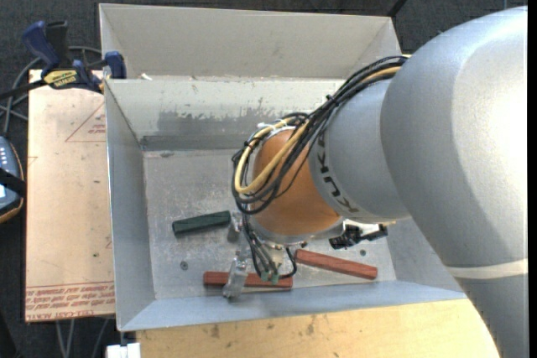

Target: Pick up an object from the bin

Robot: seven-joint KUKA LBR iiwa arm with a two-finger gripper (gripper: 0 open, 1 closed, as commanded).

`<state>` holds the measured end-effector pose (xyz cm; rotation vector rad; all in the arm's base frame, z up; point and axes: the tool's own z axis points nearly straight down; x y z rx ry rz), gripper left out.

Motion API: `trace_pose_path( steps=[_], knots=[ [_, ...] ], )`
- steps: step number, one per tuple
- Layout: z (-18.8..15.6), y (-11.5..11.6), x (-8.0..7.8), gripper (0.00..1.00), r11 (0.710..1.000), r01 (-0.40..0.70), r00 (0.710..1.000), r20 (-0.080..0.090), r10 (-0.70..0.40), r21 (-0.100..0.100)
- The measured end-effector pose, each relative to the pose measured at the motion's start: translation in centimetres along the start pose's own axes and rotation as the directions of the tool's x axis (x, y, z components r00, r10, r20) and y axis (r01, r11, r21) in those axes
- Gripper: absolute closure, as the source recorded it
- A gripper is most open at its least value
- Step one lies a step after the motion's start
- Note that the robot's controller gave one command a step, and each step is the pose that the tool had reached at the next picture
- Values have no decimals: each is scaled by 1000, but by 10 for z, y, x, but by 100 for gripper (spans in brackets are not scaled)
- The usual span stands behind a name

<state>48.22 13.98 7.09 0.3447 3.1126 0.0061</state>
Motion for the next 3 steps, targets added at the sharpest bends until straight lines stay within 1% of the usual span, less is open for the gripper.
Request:
trace_pose_path(
  steps=[1, 2, 3],
  knots=[
    [-1, 0, -2, 0, 1000, -2, 1000, -2, 2, 1],
    [0, 0, -1, 100, 1000, -1, 1000, -9, 1, 3],
    [-28, 1, -1, 100, 1000, -1, 1000, -7, 2, 3]
  ],
)
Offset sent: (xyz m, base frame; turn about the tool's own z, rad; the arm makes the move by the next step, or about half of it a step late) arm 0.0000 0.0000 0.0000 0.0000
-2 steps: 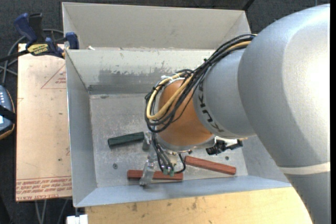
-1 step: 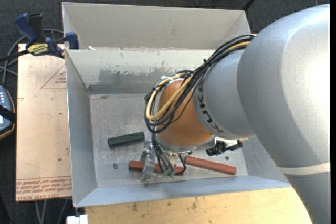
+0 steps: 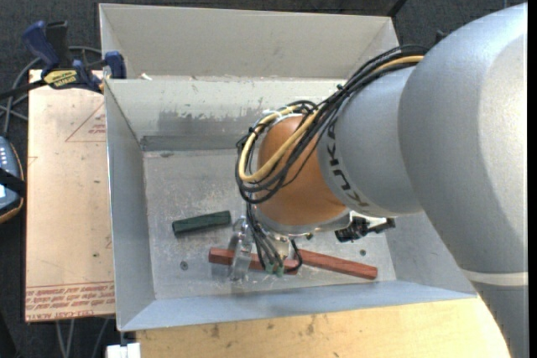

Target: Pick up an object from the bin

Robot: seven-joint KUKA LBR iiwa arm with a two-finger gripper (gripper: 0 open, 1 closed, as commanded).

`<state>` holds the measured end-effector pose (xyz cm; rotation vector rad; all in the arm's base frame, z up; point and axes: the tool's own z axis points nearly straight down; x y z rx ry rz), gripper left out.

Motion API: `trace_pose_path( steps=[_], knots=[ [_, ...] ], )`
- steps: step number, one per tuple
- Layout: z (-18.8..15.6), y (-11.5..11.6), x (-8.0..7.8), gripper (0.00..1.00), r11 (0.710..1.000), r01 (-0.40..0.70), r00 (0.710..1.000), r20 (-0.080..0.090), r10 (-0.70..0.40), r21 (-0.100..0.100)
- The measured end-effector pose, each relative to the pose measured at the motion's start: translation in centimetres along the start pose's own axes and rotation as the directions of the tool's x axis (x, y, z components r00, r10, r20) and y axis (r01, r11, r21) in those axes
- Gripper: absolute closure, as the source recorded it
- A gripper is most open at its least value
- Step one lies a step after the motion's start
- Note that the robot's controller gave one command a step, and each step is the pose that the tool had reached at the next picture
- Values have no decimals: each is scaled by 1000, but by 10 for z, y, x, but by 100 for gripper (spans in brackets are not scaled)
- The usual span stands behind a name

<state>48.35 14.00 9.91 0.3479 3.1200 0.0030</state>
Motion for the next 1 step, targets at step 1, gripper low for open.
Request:
trace_pose_path(
  steps=[1],
  knots=[
    [-57, 1, -1, 100, 1000, 1, 1000, 2, -1, -1]
  ],
)
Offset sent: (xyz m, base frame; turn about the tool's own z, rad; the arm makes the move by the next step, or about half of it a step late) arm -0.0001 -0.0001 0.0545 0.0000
